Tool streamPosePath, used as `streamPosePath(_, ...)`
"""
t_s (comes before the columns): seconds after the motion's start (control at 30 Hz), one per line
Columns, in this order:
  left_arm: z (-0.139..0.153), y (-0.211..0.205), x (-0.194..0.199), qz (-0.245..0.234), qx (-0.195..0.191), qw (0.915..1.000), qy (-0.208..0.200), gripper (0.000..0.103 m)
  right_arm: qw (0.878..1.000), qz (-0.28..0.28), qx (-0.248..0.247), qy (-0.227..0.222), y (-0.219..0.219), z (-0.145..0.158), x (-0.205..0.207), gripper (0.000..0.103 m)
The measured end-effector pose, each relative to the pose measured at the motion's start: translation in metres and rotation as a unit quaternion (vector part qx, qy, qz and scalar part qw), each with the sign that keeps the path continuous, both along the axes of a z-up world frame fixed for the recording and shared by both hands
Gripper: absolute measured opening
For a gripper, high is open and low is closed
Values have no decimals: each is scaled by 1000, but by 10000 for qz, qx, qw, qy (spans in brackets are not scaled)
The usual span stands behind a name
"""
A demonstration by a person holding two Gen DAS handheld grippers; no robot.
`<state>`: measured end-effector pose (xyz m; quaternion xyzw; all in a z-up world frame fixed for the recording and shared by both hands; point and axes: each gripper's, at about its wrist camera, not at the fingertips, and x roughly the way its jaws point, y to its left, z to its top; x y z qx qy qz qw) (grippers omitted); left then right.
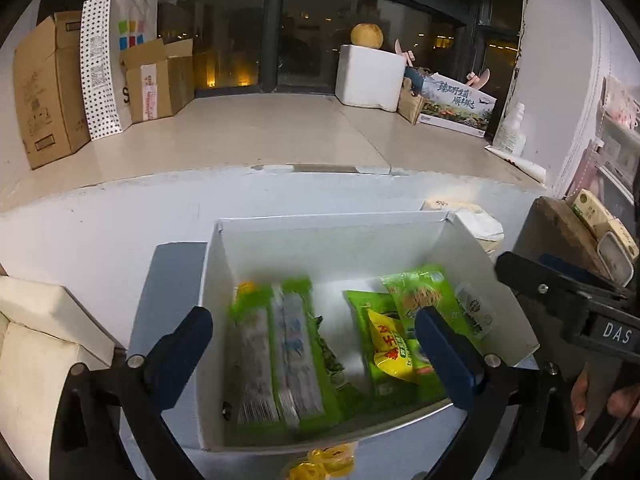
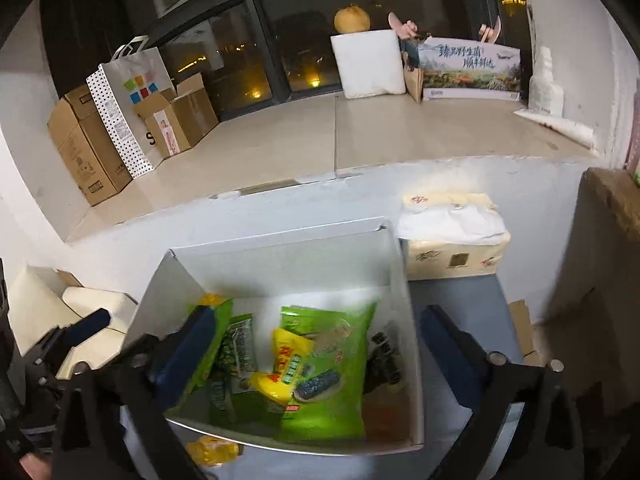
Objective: Organize snacks
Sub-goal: 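Carry the seaweed bag and stick-snack pack into the white box and release, then grasp the round cartoon-lidded jelly cup with the right tool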
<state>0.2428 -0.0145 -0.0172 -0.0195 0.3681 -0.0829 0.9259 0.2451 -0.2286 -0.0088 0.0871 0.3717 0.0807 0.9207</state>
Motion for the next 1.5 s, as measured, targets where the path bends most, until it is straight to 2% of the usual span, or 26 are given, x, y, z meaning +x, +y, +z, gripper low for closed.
streamPosePath(0.23, 9, -1, -16, -87, 26, 9999, -131, 103, 9994, 163, 121, -291, -8, 12, -25, 103)
streamPosePath(0.4, 19, 5, -51, -139, -60, 9993, -336, 103, 9976, 415, 124, -541, -3, 20, -67, 103)
streamPosePath(0.53, 12, 7, -94, -318, 54, 9986, -431, 103, 9962, 609, 165, -609, 0, 13, -112, 103)
streamPosePath(0.73, -33, 17, -169, -174, -75, 9997, -178, 103, 9969, 702, 90, -340, 5, -25, -172, 103)
streamPosePath(0.87, -71, 21, -205, -32, -211, 9993, 303, 103, 9975, 685, 183, -43, 9, -60, -208, 103)
streamPosePath(0.97, -90, 17, -223, -43, -134, 9983, 574, 103, 9977, 674, 98, 43, 13, -77, -228, 103)
streamPosePath(1.23, -97, 8, -232, -139, -89, 9979, 634, 103, 9970, 698, 124, 311, 12, -92, -227, 103)
streamPosePath(1.5, -102, 8, -225, -64, -46, 9974, 714, 103, 9936, 872, -69, 722, 36, -127, -177, 103)
